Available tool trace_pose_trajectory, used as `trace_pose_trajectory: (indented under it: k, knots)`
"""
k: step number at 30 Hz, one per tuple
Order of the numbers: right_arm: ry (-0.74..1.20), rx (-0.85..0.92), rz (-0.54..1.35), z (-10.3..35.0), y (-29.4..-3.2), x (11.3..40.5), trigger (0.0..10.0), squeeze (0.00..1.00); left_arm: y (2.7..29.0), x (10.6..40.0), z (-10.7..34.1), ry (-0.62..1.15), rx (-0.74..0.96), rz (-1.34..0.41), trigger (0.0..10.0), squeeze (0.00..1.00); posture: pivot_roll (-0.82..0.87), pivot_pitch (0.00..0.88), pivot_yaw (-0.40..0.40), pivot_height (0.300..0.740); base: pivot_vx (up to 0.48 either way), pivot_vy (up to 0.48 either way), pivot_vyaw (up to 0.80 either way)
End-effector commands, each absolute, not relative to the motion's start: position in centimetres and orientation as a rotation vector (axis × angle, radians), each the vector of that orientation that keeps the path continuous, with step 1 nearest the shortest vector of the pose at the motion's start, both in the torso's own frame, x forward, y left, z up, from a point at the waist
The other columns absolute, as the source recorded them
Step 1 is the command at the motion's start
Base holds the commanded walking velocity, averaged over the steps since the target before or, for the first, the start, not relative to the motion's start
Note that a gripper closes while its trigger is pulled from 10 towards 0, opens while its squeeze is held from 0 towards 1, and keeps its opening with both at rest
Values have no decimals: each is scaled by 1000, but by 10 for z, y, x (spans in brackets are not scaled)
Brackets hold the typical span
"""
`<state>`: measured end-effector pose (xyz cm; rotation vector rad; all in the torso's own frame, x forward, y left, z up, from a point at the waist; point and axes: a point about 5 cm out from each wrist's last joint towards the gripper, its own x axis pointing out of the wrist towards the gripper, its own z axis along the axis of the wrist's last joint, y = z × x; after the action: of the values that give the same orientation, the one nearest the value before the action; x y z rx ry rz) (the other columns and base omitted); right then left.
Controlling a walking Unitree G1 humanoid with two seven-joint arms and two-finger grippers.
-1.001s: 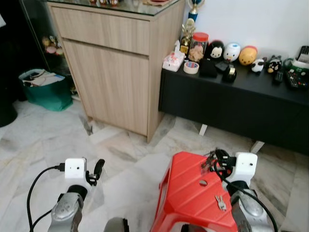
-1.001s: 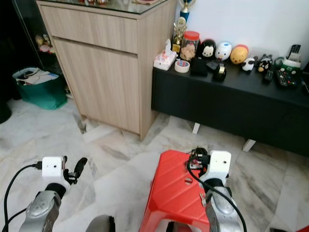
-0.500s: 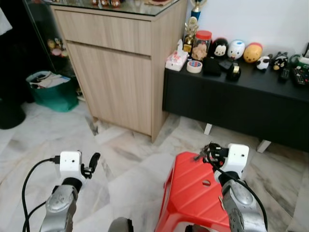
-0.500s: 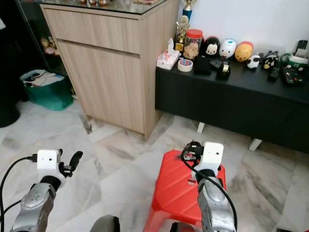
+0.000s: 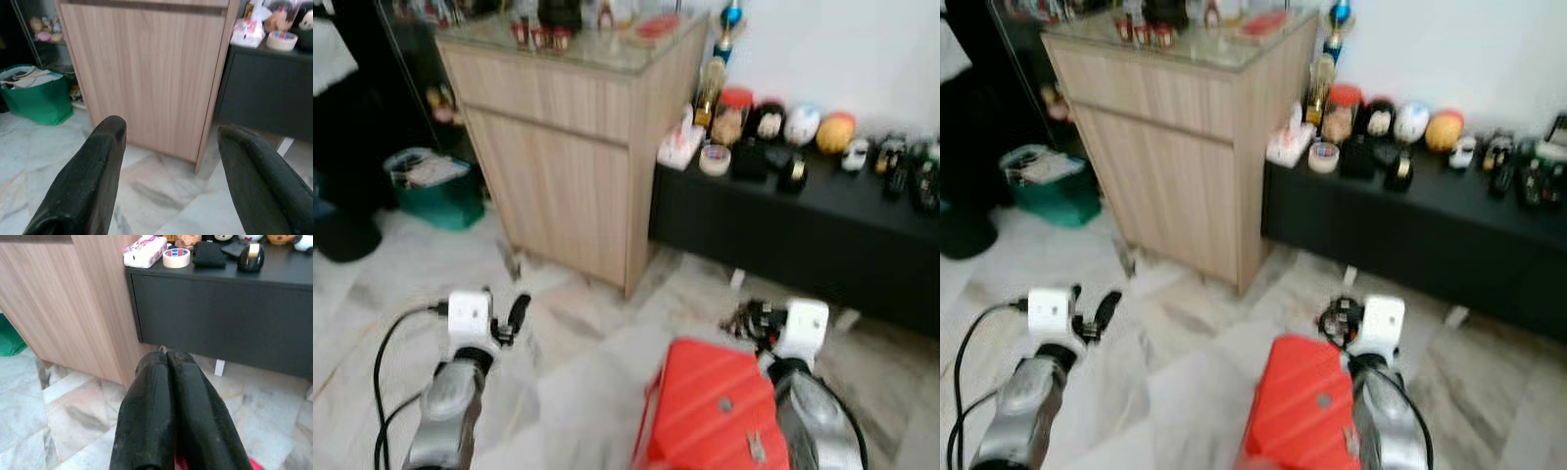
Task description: Hang keys on a hook
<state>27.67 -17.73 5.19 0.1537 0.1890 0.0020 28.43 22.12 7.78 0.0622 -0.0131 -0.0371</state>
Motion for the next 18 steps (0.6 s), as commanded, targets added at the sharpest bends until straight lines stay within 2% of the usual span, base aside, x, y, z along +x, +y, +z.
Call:
trace_pose_trajectory:
  k: [1,6,18]
  knots:
    - [196,150,-12,50,-183,279,10000,0,224,279,78,-23,62,-7,10000,0,128,0,-98,740,0,0,0]
    - [203,128,-14,49,-185,282,10000,0,226,279,76,-23,23,31,10000,0,122,0,-100,740,0,0,0]
    - [170,126,-36,49,-186,279,10000,0,184,283,70,-2,10,-126,10000,0,64,0,-34,740,0,0,0]
